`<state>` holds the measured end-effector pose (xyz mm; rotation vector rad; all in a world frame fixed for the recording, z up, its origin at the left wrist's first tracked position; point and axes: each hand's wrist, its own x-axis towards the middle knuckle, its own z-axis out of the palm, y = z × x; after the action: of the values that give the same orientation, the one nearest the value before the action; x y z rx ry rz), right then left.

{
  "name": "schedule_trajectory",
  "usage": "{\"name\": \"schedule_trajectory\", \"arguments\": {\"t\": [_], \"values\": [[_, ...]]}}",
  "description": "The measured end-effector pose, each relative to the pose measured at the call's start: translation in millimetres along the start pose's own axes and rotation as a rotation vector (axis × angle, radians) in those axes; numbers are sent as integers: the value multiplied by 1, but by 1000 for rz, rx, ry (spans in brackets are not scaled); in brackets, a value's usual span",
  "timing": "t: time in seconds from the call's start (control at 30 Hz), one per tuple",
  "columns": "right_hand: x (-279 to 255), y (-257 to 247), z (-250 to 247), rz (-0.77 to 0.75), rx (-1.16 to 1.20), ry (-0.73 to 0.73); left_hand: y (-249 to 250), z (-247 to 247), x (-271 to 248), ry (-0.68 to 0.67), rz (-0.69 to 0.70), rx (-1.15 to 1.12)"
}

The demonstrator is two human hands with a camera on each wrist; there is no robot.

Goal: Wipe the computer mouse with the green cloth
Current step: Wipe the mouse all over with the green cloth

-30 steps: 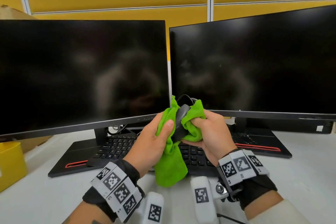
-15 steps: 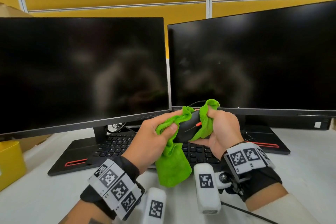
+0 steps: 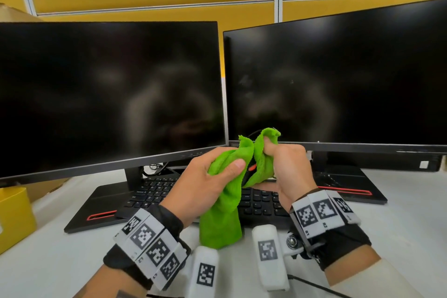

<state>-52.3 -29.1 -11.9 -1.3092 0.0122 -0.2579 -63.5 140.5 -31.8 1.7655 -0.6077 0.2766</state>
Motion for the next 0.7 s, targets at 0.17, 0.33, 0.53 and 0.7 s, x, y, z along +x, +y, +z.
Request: {"name": "schedule_trajectory", "arguments": {"t": [0.17,0.33,0.53,0.7], "values": [[3,-2,-11,101,166,104,-2,-7,-1,-77,-30,-65],[6,1,-19,167,319,87,-8,-12,-1,-88,-52,-123],[9,3,-14,131,300,-125,-10,-7,1,72,-84,-225],[3,13,1,84,180,-322,-15,-3,9,246,-176,-293]]}}
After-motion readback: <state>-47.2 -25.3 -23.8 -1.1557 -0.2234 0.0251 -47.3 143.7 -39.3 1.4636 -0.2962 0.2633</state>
